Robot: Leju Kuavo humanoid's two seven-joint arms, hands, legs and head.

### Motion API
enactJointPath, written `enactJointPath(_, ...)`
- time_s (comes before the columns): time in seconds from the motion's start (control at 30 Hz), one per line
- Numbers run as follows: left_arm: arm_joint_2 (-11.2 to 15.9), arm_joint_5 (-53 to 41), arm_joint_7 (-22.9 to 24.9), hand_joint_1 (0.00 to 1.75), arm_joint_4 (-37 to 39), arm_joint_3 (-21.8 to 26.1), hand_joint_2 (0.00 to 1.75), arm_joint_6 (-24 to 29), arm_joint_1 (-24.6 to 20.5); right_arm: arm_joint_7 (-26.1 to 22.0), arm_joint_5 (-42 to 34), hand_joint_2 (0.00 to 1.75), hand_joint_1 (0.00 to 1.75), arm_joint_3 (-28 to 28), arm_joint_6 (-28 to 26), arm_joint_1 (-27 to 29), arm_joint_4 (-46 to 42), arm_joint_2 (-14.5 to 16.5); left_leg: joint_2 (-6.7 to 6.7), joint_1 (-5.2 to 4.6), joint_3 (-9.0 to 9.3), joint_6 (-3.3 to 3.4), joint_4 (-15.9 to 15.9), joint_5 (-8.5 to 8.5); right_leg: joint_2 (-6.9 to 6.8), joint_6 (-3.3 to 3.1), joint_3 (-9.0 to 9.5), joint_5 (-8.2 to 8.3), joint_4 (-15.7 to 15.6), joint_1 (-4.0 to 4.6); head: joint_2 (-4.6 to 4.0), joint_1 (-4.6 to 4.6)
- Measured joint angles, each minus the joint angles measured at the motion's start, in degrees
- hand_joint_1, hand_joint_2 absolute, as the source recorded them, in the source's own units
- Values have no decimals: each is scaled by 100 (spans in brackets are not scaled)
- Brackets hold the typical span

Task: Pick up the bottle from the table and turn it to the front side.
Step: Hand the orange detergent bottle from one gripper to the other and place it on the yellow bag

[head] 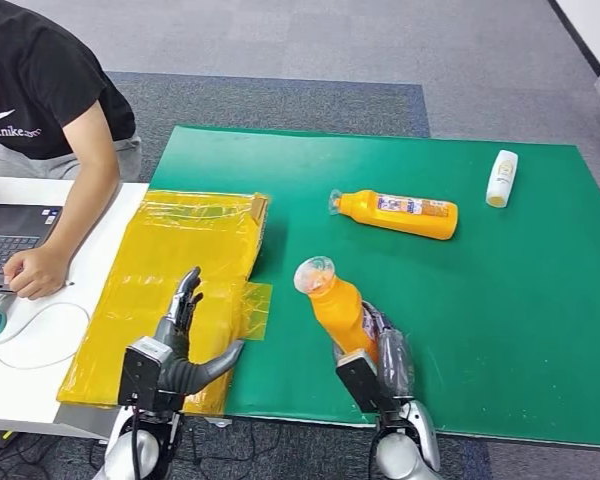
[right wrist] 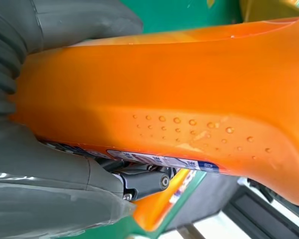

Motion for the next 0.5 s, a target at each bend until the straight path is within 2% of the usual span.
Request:
enactJointPath(0.2,-24,270,-1,0,122,8,175,-120,-119,-19,-307,175,175,120,14,0,-48,0,0,0,-3,0,0,0,0,0,-2,0,0,0,0,0)
enactJointPath(0.3,-31,354,8,0,189,10,175,-156,-163,-44,-294,175,174,177,-64,1,-52,0,0,0,-6,0,0,0,0,0,-5,-1,0,0,0,0)
enactJointPath(0.43,-32,528,59,0,274,22,175,-231,-218,-147,-263,175,163,290,-125,7,-72,-1,0,0,-16,0,0,1,0,0,-14,0,2,0,0,0)
enactJointPath(0.5,-29,636,72,0,320,38,175,-308,-275,-202,-53,175,165,404,-269,10,-101,-2,0,0,-26,-1,0,4,0,1,-24,1,4,0,0,0)
